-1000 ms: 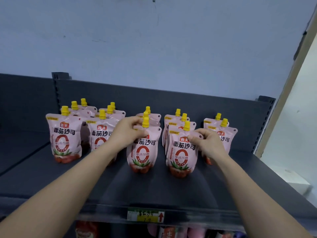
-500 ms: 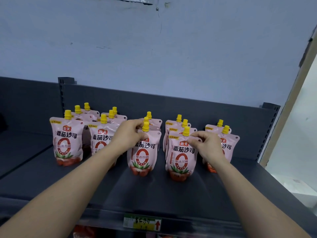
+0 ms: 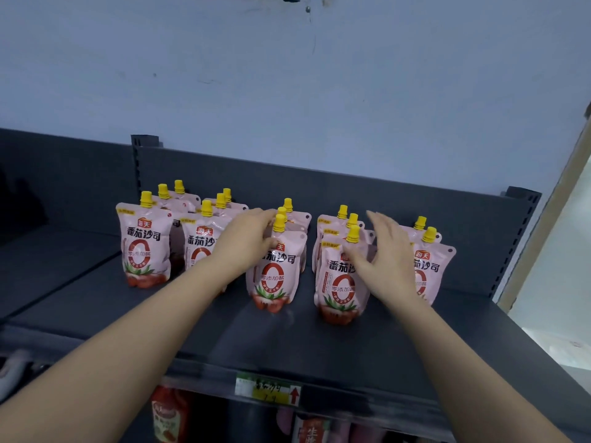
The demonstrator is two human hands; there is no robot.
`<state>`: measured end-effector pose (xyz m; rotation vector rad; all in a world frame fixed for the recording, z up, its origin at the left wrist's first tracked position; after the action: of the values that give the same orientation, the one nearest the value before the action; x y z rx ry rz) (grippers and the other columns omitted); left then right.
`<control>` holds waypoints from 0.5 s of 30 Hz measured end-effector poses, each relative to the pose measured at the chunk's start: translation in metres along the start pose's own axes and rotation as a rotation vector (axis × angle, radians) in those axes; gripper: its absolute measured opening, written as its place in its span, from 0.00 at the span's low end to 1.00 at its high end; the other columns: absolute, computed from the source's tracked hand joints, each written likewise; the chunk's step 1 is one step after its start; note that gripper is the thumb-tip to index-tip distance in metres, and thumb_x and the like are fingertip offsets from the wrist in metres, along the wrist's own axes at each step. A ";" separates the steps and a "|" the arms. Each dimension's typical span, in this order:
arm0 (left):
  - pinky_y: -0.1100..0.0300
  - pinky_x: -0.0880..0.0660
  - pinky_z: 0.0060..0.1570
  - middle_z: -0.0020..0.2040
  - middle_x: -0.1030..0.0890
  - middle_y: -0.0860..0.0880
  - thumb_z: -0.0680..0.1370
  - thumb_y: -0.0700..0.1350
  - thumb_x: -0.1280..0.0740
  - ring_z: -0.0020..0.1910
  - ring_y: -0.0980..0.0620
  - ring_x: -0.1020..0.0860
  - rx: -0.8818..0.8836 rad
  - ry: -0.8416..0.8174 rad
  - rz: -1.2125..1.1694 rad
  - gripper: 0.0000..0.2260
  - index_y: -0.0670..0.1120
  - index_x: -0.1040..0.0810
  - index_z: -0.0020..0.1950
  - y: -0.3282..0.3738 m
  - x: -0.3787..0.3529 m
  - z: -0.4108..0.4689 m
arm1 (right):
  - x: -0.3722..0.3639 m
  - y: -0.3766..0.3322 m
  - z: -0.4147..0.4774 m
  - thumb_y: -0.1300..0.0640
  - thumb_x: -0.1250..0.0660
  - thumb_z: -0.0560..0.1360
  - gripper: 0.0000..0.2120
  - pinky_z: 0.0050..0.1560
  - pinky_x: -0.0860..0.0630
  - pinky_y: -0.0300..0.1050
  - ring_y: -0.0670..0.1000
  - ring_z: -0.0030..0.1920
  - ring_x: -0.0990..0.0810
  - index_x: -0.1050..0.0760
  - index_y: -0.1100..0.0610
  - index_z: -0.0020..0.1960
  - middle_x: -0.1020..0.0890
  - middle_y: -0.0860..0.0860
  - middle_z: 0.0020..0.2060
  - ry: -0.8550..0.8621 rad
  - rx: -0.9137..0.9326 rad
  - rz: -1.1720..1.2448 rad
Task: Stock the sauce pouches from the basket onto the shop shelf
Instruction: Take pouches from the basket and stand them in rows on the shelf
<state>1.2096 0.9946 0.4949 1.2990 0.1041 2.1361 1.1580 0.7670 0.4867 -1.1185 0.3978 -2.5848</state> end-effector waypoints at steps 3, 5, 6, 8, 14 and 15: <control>0.53 0.34 0.68 0.71 0.30 0.46 0.77 0.44 0.33 0.71 0.47 0.33 -0.079 0.091 0.238 0.25 0.45 0.34 0.74 0.008 0.014 -0.012 | 0.004 -0.027 -0.006 0.43 0.35 0.76 0.33 0.73 0.40 0.55 0.54 0.76 0.41 0.40 0.54 0.76 0.39 0.54 0.76 0.065 0.118 -0.070; 0.52 0.41 0.72 0.76 0.37 0.45 0.78 0.44 0.35 0.75 0.46 0.40 -0.113 0.136 0.380 0.27 0.43 0.38 0.75 0.008 0.025 -0.025 | 0.004 -0.048 -0.012 0.46 0.34 0.76 0.32 0.72 0.41 0.56 0.55 0.76 0.42 0.40 0.55 0.75 0.40 0.55 0.76 0.080 0.202 -0.075; 0.52 0.44 0.74 0.77 0.39 0.44 0.78 0.44 0.35 0.77 0.46 0.43 -0.110 0.144 0.436 0.27 0.43 0.39 0.76 0.005 0.030 -0.032 | 0.003 -0.058 -0.015 0.46 0.34 0.76 0.32 0.72 0.41 0.56 0.56 0.76 0.41 0.40 0.55 0.75 0.40 0.55 0.76 0.074 0.238 -0.064; 0.51 0.49 0.75 0.78 0.42 0.44 0.78 0.45 0.37 0.78 0.46 0.46 -0.082 0.149 0.526 0.28 0.42 0.41 0.76 -0.004 0.041 -0.046 | -0.002 -0.079 -0.022 0.47 0.33 0.75 0.33 0.72 0.40 0.56 0.57 0.76 0.40 0.39 0.55 0.75 0.38 0.56 0.76 0.048 0.296 -0.018; 0.47 0.45 0.73 0.76 0.38 0.41 0.74 0.47 0.32 0.76 0.43 0.42 0.091 0.073 0.735 0.30 0.40 0.36 0.73 -0.040 0.080 -0.115 | -0.028 -0.149 -0.061 0.51 0.31 0.73 0.33 0.74 0.44 0.53 0.56 0.76 0.42 0.38 0.54 0.75 0.40 0.54 0.77 -0.108 0.452 0.086; 0.46 0.43 0.72 0.74 0.35 0.40 0.73 0.47 0.30 0.75 0.42 0.39 0.122 0.062 0.757 0.29 0.39 0.33 0.71 -0.047 0.087 -0.130 | -0.034 -0.161 -0.069 0.51 0.31 0.73 0.33 0.74 0.44 0.54 0.56 0.76 0.42 0.38 0.54 0.75 0.40 0.54 0.77 -0.145 0.472 0.114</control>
<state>1.0973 1.1114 0.4781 1.4993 -0.2825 2.8339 1.1031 0.9368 0.4773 -1.0611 -0.1724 -2.3052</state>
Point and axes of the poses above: each hand's wrist, its own z-axis towards the middle knuckle, its own x-axis out of the back of the hand, y = z × x, the point moved 6 cm from there along z, towards the middle knuckle
